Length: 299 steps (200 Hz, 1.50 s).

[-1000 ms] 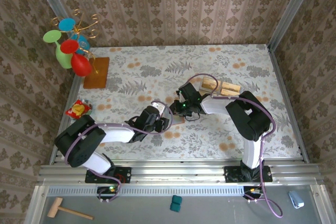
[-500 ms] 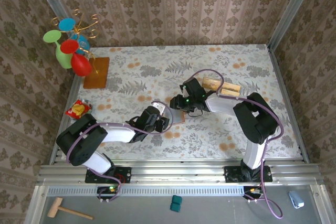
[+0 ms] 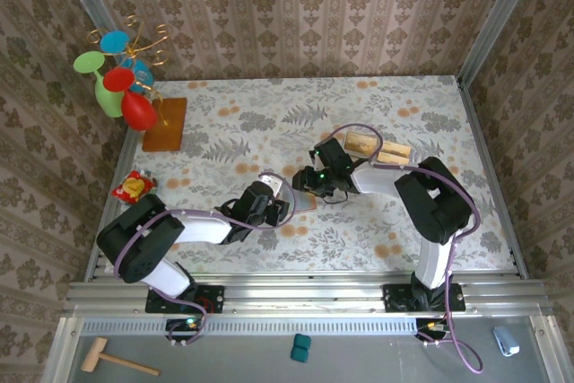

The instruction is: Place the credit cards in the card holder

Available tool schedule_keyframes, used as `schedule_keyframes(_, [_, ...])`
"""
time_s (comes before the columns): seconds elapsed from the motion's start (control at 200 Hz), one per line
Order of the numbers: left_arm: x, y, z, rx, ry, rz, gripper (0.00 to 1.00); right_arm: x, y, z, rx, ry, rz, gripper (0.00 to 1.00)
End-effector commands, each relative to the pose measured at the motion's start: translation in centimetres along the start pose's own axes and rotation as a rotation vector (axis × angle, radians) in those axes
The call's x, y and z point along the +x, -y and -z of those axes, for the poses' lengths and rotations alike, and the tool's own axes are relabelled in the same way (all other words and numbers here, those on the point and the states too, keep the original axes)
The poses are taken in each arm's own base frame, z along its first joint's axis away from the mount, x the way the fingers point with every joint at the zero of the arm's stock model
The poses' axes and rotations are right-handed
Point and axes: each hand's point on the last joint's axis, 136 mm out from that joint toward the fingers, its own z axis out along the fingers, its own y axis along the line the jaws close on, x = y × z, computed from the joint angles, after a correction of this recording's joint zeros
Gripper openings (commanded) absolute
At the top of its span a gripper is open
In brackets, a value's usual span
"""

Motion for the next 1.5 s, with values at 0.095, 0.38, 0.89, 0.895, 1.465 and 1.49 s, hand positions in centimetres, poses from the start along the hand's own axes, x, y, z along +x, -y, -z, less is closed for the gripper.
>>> schedule_keyframes(0.095, [0.9,0.0,-0.1,-0.005,-0.029,-0.014,0.48,0.6,-0.8,-0.4,-0.031,-0.024,0.003,0.41])
schedule_keyframes(0.38, [-0.9,0.1,1.3,0.002,0.032,-0.009,0.57,0.6,-2.6,0.4,-0.032,-0.026,0.043,0.41])
schedule_keyframes(0.89, [-3.3,-4.1,7.6,-0.050,0.237,0.173,0.70,1.3,-6.1,0.2,0.005,-0.038,0.105,0.42])
schedule_keyframes(0.895, [-3.3,-4.1,7.7,-0.051,0.239,0.175,0.71,1.3,-6.2,0.2,0.004,-0.037,0.106,0.43])
schedule_keyframes(1.465, [-2.9,-7.2,10.9,-0.074,0.262,0.301,0.88,2.3,-6.9,-4.7,0.057,-0.085,0.077,0.51])
schedule_keyframes(1.49, [-2.8,-7.2,10.8,-0.074,0.256,0.301,0.88,2.2,-6.9,-4.8,0.054,-0.082,0.076,0.51])
